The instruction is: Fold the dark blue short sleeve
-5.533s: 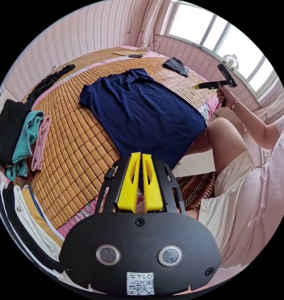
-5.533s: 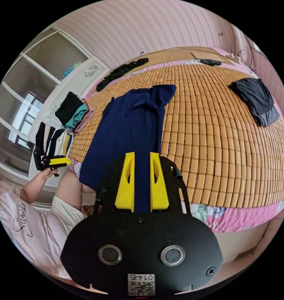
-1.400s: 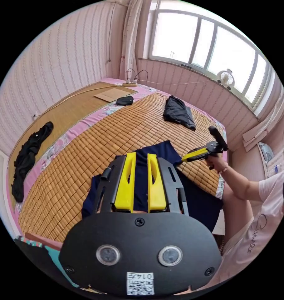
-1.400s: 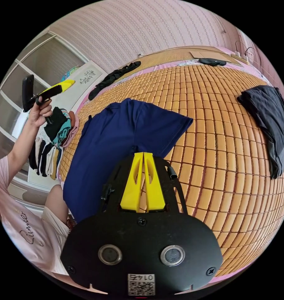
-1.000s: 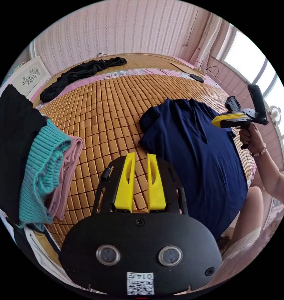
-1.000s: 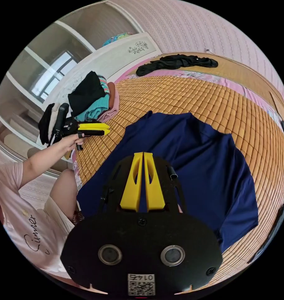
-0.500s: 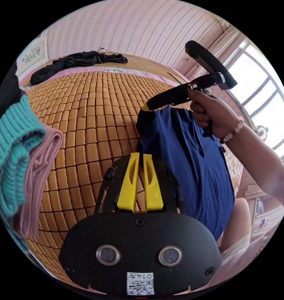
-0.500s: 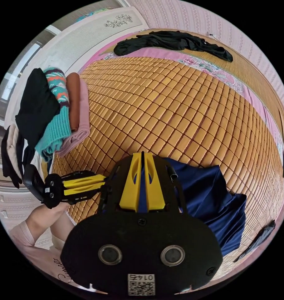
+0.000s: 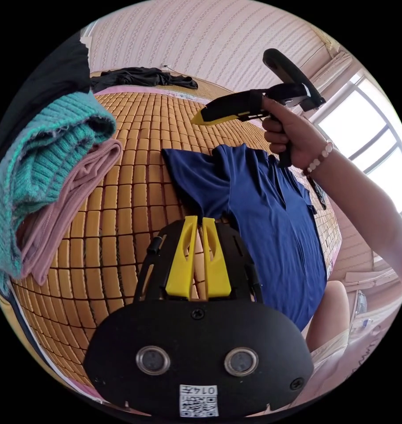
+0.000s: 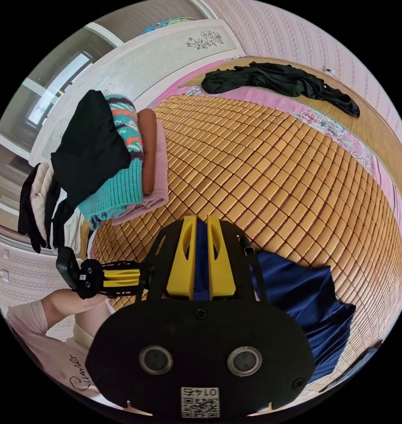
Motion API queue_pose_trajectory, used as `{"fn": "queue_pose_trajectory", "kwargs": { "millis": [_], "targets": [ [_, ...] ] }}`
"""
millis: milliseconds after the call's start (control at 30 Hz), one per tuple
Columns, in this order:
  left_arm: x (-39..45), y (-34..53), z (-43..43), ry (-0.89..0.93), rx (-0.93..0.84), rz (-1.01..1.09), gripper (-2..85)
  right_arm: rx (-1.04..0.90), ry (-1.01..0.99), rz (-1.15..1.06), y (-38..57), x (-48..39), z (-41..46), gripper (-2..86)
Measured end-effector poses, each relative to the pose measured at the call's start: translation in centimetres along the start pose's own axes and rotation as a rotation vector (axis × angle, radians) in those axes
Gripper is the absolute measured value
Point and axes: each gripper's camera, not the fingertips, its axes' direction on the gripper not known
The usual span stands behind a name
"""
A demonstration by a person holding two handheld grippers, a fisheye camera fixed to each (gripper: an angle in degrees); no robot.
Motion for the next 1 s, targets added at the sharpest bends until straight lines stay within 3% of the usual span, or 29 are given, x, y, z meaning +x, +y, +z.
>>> {"fn": "queue_pose_trajectory", "kwargs": {
  "millis": [267, 333, 433, 600, 800, 1000],
  "targets": [
    [-1.4, 0.2, 1.4, -0.008, -0.021, -0.008, -0.5, -0.089, 0.106, -0.036, -2.3, -4.7, 6.5, 8.7],
    [-2.0, 0.3, 1.5, 0.006, -0.015, -0.028, -0.5, -0.053, 0.180, -0.034, -2.9, -6.1, 7.3, 3.0],
    [-2.6, 0.3, 1.6, 0.019, -0.010, -0.042, -0.5, -0.037, 0.207, -0.068, -4.0, -7.6, 7.9, 1.6],
    [-3.0, 0.8, 1.1, -0.030, 0.047, -0.021, -0.1, -0.032, 0.198, -0.103, -5.2, -8.8, 8.9, 1.9],
    [-4.6, 1.2, 1.1, 0.022, 0.011, -0.074, 3.3, -0.018, 0.084, -0.094, -4.8, -7.0, 5.5, 10.4],
    [-4.7, 2.6, -0.5, -0.032, 0.025, -0.070, 5.1, -0.023, 0.051, -0.100, -3.4, -6.2, 4.0, 8.2]
  ]
}}
